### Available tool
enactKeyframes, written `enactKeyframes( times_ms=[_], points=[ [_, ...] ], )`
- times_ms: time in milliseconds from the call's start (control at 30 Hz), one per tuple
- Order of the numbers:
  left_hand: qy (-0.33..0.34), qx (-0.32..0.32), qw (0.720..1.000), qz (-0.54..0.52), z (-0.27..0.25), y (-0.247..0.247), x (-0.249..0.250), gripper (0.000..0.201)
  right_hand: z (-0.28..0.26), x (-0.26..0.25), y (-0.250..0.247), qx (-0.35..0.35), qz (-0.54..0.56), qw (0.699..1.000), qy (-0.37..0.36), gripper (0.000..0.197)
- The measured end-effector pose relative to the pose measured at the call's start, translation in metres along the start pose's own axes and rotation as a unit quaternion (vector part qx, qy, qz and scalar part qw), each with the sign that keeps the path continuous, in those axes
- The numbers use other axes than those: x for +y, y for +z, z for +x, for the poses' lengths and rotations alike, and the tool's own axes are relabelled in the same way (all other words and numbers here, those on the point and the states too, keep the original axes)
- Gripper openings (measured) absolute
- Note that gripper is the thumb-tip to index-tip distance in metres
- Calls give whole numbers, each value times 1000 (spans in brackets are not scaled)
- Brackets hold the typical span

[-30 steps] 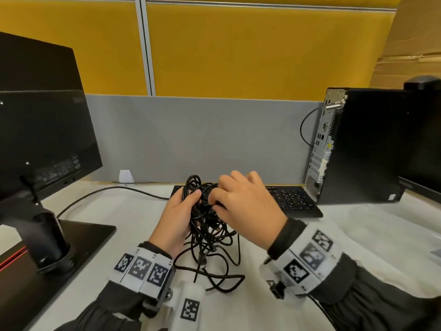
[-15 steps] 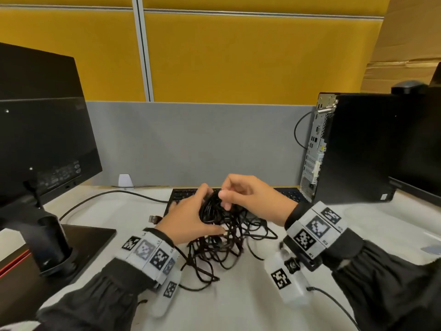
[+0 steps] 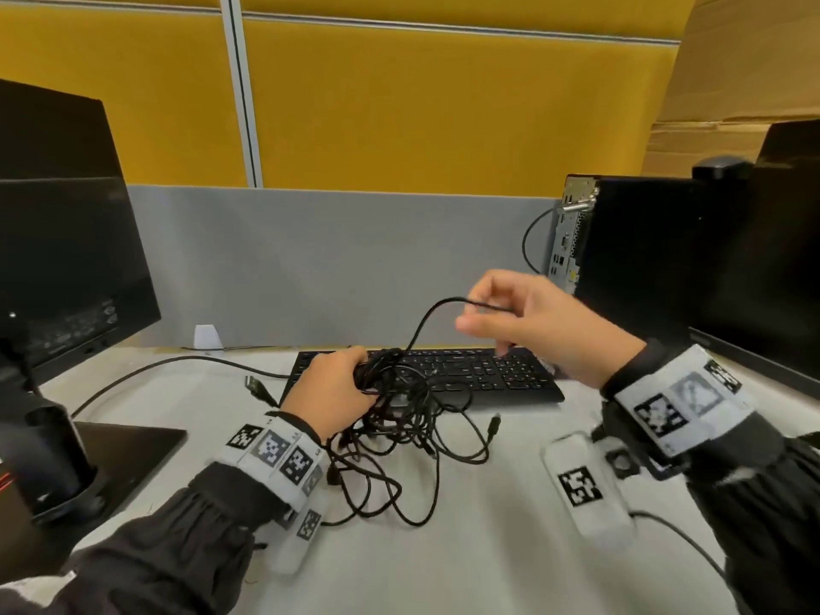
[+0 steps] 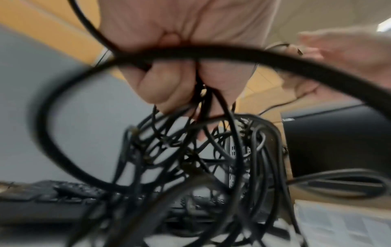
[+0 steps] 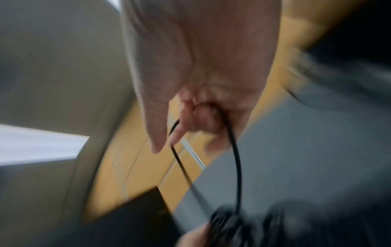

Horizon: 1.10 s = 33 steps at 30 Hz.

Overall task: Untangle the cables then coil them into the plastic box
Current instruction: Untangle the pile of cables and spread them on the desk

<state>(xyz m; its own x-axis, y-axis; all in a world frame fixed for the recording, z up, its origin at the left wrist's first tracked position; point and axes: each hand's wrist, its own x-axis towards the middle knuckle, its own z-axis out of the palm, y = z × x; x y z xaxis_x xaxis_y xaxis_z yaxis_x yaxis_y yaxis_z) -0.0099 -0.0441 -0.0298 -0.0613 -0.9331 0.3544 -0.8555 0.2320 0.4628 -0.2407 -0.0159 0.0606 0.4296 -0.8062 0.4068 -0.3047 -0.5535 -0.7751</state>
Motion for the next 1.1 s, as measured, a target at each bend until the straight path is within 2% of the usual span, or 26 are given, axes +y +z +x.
enactKeyframes(
  times_ms=[33,67,100,133,167,200,267,333,367,467,500,633,733,800,900,1000,1100],
  points=[
    [-2,9,1000,-2,2,-1,1,12,-4,7,4,-38,158,985,62,12],
    [-5,14,1000,-2,4,-1,1,9,-8,16,10,-51,244,963,100,9],
    [-5,18,1000,-2,6,0,1,9,-11,25,17,-52,251,960,117,7],
    [-4,19,1000,-1,8,0,1,11,-13,34,23,-48,187,975,110,5],
    [-4,19,1000,1,10,1,1,13,-14,42,27,-37,63,995,75,9],
    [-5,18,1000,5,12,1,1,14,-13,49,28,-21,-81,996,26,14],
    [-7,20,1000,17,15,0,1,17,-11,54,23,-10,-310,950,-30,20],
    [-7,20,999,34,16,-1,-1,21,-12,51,20,-35,-420,907,-9,26],
    [-5,20,999,42,17,0,-2,22,-14,49,20,-64,-430,901,16,28],
    [-5,14,998,55,17,4,-1,21,-19,46,32,-191,-357,907,118,29],
    [-4,12,998,63,16,5,0,22,-19,47,35,-202,-327,914,131,26],
    [-2,8,996,84,11,8,4,23,-20,45,34,-163,-148,970,106,21],
    [-3,-6,997,82,13,8,3,23,-18,48,37,-112,41,989,89,18],
    [1,-15,997,82,16,9,0,23,-9,50,45,-79,145,983,82,20],
    [5,-16,995,93,21,11,-4,21,11,47,59,-33,178,980,88,25],
    [7,-12,996,87,25,11,-7,22,27,40,68,-22,222,969,103,27],
    [10,-18,997,71,25,13,-7,20,35,37,70,-15,337,930,145,31]
  ],
)
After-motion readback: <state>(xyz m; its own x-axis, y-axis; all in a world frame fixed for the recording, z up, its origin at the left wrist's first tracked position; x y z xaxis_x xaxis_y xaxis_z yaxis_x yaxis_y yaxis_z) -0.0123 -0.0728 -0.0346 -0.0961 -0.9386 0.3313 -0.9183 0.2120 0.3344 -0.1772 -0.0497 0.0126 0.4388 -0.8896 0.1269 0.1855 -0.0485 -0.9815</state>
